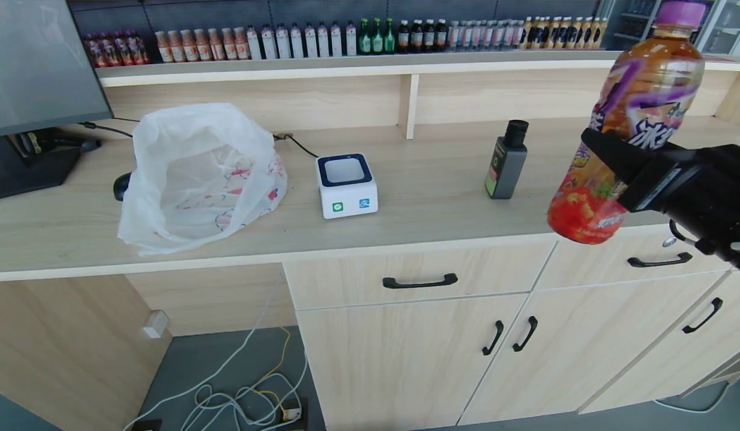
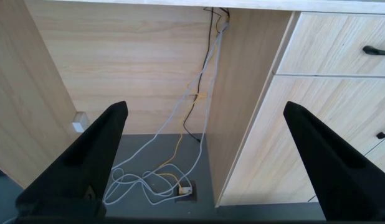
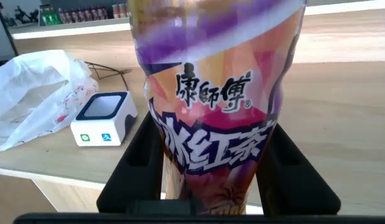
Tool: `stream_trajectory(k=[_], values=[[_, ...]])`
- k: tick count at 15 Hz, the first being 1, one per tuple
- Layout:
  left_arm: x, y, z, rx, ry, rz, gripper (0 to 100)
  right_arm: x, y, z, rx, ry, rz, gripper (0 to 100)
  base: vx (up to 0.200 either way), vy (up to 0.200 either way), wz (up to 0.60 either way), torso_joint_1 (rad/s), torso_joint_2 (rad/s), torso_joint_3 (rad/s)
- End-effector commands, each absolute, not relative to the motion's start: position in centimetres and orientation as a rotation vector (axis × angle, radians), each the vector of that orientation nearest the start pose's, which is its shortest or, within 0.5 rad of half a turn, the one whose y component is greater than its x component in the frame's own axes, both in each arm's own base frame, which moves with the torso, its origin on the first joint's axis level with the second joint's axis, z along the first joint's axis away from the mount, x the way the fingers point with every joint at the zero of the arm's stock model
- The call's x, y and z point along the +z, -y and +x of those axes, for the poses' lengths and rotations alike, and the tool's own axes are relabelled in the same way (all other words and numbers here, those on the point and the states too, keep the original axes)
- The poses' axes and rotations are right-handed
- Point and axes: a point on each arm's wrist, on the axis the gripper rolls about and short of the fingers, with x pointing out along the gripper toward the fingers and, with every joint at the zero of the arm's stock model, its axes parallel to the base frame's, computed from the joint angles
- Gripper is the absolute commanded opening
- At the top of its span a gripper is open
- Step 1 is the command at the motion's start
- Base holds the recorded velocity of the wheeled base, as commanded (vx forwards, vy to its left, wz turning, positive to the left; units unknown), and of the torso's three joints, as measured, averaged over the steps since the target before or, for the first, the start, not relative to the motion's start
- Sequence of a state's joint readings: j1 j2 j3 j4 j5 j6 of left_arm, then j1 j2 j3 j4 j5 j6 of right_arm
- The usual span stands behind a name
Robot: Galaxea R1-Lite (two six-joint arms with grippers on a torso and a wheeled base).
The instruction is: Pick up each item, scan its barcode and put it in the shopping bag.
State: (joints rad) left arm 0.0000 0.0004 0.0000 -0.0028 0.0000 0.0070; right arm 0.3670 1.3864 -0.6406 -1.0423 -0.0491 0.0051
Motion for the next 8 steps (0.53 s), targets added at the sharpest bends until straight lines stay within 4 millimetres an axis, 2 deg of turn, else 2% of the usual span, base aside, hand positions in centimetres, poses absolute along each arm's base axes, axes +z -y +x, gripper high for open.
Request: stream_trajectory(k=[1,6,8], values=[[7.6,0.0,-2.3,0.0,0.003,0.003,100,25.4,-8.1,21.3,0.317,0.285,0.05,0,0.0,0.0,0.0,0.0,0.0,0.0],[7.6,0.0,-2.3,0.0,0.003,0.0,100,25.9,-7.6,21.4,0.31,0.328,0.055,0,0.0,0.2,0.0,0.0,0.0,0.006],[7.6,0.0,-2.3,0.0,0.003,0.0,100,26.8,-7.7,21.9,0.334,0.36,0.053,0,0.0,0.2,0.0,0.01,0.0,0.0]])
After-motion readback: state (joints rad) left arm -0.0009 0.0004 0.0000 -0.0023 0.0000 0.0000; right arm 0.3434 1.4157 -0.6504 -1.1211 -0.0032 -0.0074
